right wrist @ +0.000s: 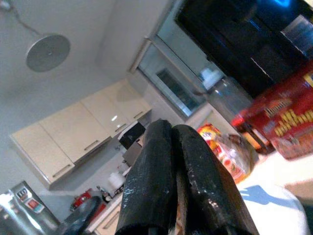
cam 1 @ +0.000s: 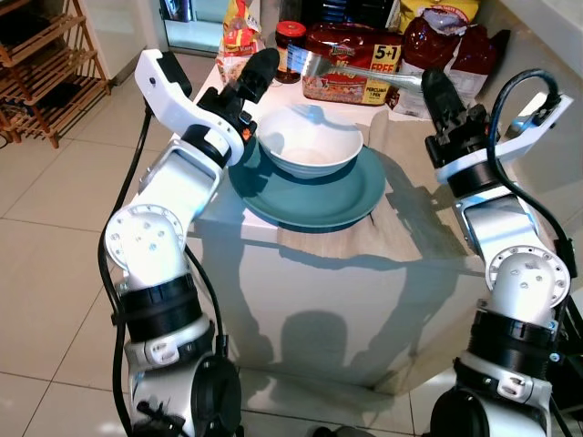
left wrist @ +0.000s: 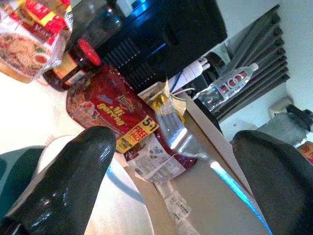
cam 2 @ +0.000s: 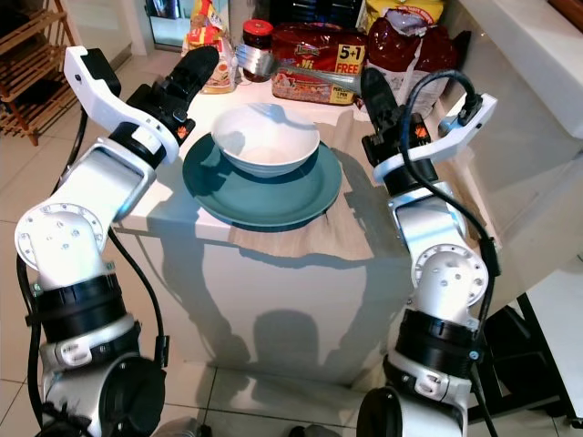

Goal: Setting the table

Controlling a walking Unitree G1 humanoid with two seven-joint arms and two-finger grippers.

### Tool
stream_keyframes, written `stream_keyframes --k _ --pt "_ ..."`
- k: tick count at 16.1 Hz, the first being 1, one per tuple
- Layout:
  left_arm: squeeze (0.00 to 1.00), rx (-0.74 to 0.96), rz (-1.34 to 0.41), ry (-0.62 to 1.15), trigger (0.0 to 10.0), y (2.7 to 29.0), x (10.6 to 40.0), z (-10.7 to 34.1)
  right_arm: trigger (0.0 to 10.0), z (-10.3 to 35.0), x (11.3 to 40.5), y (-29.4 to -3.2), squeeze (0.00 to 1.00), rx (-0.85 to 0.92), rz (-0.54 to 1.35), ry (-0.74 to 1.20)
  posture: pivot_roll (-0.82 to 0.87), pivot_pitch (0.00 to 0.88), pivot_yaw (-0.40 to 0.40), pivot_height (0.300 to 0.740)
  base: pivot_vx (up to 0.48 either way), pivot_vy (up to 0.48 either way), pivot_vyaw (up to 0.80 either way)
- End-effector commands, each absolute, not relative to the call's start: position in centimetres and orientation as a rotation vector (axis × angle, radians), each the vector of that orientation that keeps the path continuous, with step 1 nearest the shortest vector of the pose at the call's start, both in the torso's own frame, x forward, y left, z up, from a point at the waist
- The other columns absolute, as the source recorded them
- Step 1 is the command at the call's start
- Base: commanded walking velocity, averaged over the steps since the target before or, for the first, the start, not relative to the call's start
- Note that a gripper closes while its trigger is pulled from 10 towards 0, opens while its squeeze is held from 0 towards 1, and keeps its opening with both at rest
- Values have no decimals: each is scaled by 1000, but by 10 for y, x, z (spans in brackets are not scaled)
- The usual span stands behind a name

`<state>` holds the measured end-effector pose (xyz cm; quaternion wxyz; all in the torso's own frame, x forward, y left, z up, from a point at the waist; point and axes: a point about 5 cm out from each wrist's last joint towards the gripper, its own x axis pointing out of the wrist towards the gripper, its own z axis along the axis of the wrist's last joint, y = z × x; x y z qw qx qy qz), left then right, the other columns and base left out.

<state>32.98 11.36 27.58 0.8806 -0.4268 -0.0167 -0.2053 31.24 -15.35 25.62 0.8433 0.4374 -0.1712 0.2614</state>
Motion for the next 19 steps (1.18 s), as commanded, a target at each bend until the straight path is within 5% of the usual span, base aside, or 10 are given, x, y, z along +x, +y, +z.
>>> stream_keyframes --k 1,10,19 --pt "0 -959 -511 7 10000 86 328 285 0 261 307 -151 0 867 549 -410 97 27 -62 740 0 0 0" --pt "0 -1097 -599 182 10000 74 335 276 0 259 291 -121 0 537 597 -523 93 10 -57 740 0 0 0" --pt "0 -1175 -688 214 10000 68 335 287 0 255 291 -119 0 486 551 -560 86 20 -62 740 0 0 0"
